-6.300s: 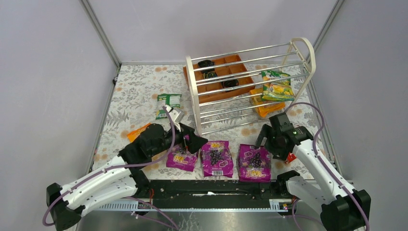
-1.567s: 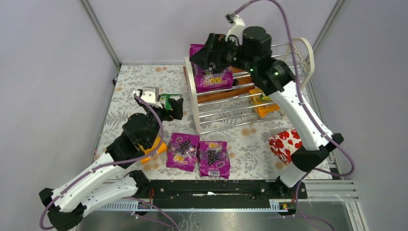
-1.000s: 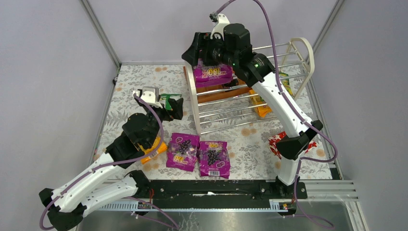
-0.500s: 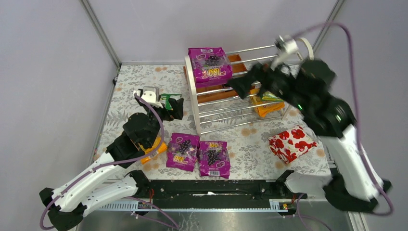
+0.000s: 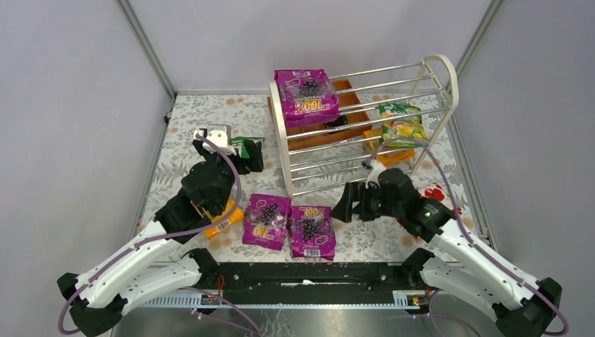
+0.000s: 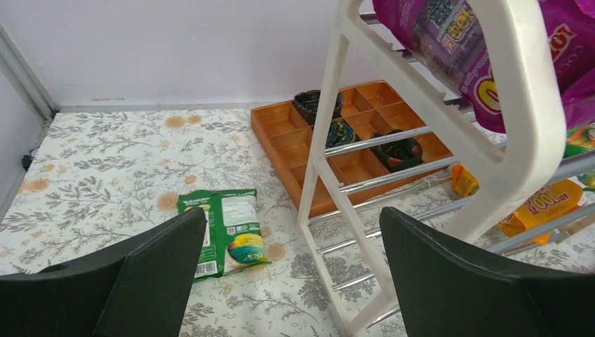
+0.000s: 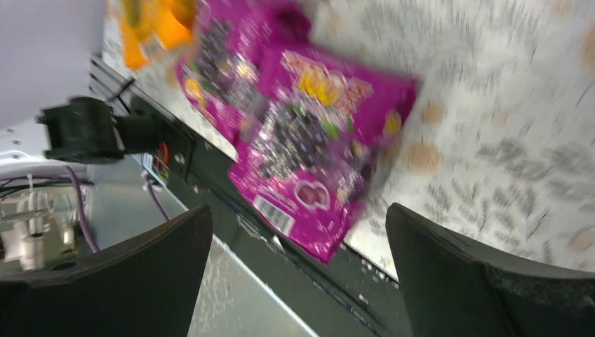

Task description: Place and organize the candy bags onto the shelf

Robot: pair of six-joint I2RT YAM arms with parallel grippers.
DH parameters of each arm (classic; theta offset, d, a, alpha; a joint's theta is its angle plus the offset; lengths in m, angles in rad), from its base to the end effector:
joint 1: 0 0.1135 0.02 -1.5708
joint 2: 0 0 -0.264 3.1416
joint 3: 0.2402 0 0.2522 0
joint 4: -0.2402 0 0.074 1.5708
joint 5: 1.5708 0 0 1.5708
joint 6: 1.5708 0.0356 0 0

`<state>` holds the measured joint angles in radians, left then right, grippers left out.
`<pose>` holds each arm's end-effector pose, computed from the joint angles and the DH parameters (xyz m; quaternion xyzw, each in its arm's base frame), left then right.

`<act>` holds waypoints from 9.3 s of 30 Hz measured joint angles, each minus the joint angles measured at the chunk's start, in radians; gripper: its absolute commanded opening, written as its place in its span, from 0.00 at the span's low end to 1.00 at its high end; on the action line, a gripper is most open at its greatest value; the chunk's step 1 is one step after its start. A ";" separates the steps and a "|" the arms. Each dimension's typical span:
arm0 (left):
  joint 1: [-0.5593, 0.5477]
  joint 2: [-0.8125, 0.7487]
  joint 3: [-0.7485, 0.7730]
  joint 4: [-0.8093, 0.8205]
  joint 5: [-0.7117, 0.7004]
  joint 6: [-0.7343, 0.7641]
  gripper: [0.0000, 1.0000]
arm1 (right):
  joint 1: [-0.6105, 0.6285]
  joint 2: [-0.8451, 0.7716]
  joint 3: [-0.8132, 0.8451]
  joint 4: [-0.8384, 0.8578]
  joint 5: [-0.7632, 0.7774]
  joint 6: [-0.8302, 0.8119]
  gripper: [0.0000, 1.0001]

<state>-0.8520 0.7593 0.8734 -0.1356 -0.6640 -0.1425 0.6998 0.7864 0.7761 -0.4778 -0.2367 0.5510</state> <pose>0.1265 -0.1113 0.3805 0.0209 0.7128 -0.1107 0.6923 0.1285 0.1191 0.3069 -0.1239 0.8441 0.3816 0.3556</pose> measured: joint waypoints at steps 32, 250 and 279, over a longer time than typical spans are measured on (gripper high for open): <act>0.089 0.034 -0.040 0.026 0.030 0.003 0.99 | 0.092 0.465 -0.623 1.111 -0.010 0.601 0.72; 0.121 -0.009 -0.040 0.002 0.200 -0.076 0.99 | 0.448 0.738 -0.294 1.037 0.240 0.576 1.00; 0.121 -0.108 -0.040 0.002 0.221 -0.093 0.99 | 0.586 0.804 -0.179 0.953 0.588 0.579 0.44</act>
<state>-0.7311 0.6510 0.8333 -0.1341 -0.4427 -0.2352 1.2861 1.5902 0.5968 0.4755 0.3511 1.1305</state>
